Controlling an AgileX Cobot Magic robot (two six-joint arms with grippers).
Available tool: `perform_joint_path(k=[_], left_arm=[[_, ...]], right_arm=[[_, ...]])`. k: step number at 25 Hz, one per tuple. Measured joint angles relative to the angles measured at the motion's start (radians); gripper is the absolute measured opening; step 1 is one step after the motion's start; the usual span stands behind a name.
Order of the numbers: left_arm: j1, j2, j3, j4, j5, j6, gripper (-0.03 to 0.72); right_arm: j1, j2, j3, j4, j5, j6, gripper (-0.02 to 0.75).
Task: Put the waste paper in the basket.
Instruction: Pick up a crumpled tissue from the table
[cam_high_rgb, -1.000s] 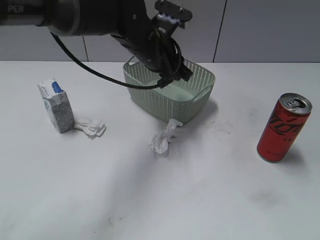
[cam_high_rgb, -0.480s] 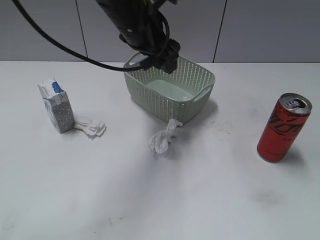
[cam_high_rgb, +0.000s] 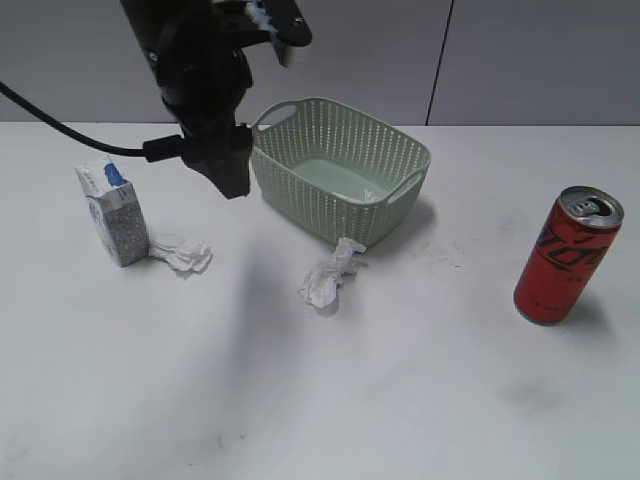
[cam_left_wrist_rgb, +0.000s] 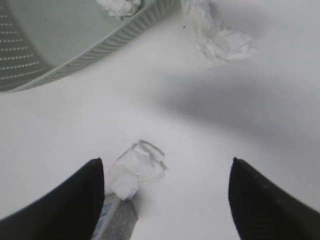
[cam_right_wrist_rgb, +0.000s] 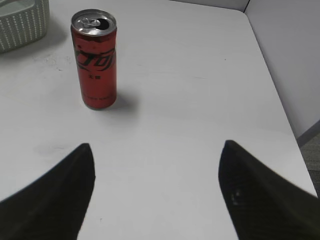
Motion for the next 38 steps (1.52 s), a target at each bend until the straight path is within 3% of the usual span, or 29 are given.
perform_joint_path(k=[9, 15, 17, 25, 31, 38], left_arm=[[0.172, 0.0, 0.014, -0.097, -0.002, 0.318, 0.528], [0.208, -0.001, 0.156, -0.072, -0.017, 0.578, 0.525], [0.206, -0.001, 0.203, -0.048, -0.079, 0.618, 0.525], [0.196, 0.067, 0.225, -0.046, -0.203, 0.642, 0.526], [0.143, 0.157, 0.225, 0.046, -0.236, 0.625, 0.526], [0.144, 0.224, 0.225, 0.083, -0.27, 0.608, 0.526]], right_arm=[[0.0, 0.0, 0.0, 0.0, 0.0, 0.0, 0.584], [0.0, 0.0, 0.0, 0.0, 0.0, 0.0, 0.584], [0.0, 0.0, 0.0, 0.0, 0.0, 0.0, 0.584], [0.0, 0.0, 0.0, 0.0, 0.0, 0.0, 0.584], [0.0, 0.0, 0.0, 0.0, 0.0, 0.0, 0.584], [0.0, 0.0, 0.0, 0.0, 0.0, 0.0, 0.584]])
